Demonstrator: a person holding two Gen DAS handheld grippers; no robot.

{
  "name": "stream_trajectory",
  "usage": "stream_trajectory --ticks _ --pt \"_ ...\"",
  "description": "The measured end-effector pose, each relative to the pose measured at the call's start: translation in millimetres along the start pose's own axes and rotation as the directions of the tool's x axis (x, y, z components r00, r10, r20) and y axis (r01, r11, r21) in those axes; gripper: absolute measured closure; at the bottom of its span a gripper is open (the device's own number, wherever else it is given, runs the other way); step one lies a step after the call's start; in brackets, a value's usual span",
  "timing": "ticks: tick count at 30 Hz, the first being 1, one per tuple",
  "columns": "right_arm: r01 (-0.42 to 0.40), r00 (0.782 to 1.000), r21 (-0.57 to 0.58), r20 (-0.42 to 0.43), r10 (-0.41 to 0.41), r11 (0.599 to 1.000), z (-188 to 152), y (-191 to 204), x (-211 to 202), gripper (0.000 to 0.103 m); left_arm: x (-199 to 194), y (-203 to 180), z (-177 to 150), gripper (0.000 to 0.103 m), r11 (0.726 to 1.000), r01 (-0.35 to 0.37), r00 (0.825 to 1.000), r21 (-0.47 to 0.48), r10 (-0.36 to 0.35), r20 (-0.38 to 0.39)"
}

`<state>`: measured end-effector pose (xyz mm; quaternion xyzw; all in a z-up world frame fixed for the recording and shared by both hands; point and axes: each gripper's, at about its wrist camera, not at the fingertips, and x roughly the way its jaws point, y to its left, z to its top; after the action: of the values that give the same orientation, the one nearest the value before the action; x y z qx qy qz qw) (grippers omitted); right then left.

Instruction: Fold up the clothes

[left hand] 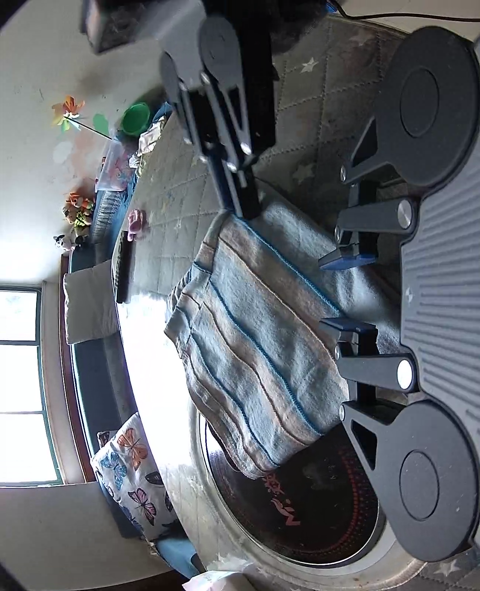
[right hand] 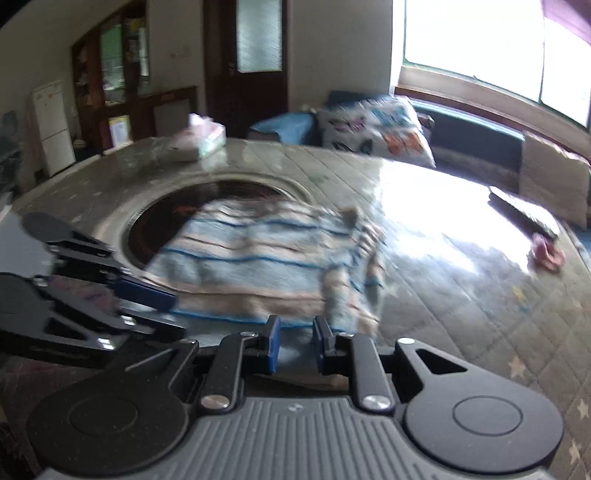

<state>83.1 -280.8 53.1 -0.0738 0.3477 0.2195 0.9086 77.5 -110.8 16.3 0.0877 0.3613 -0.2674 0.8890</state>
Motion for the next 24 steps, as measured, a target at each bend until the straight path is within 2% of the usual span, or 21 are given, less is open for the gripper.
stream_trajectory --ticks 2,5,10,16,18,21,24 --pt "0.004 1.0 0.025 -0.03 -0.003 1.0 -1.9 -7.3 6.3 0.086 -2.0 3.2 1.7 0.072 1.0 0.004 1.0 -0.015 -0.004 0.0" --pt "0.001 1.0 0.019 -0.016 -0.001 1.0 3.9 -7.9 4.5 0.086 -5.2 11.1 6.1 0.072 0.999 0.004 1.0 -0.048 -0.004 0.006" --pt "-0.004 0.999 0.029 0.034 0.003 1.0 25.4 -8.9 13.9 0.085 -3.5 31.4 16.1 0.072 0.991 -0.034 0.999 -0.126 0.035 0.005" --pt "0.016 1.0 0.072 -0.008 -0.015 0.997 29.9 -18.5 46.3 0.088 1.3 60.8 18.3 0.072 0.974 -0.082 0.997 -0.212 0.08 -0.018" --pt "0.014 1.0 0.084 -0.002 -0.014 0.996 31.1 -21.0 45.1 0.088 2.9 70.0 17.6 0.072 0.965 -0.096 0.995 -0.244 0.092 -0.026" --pt "0.029 0.999 0.091 0.013 -0.031 0.995 36.0 -23.4 44.1 0.086 5.4 78.9 18.7 0.072 0.952 -0.118 0.993 -0.284 0.113 -0.034" --pt "0.06 0.998 0.133 0.017 -0.063 0.989 39.9 -30.1 51.8 0.078 8.0 85.1 19.9 0.072 0.935 -0.131 0.991 -0.329 0.123 -0.045"
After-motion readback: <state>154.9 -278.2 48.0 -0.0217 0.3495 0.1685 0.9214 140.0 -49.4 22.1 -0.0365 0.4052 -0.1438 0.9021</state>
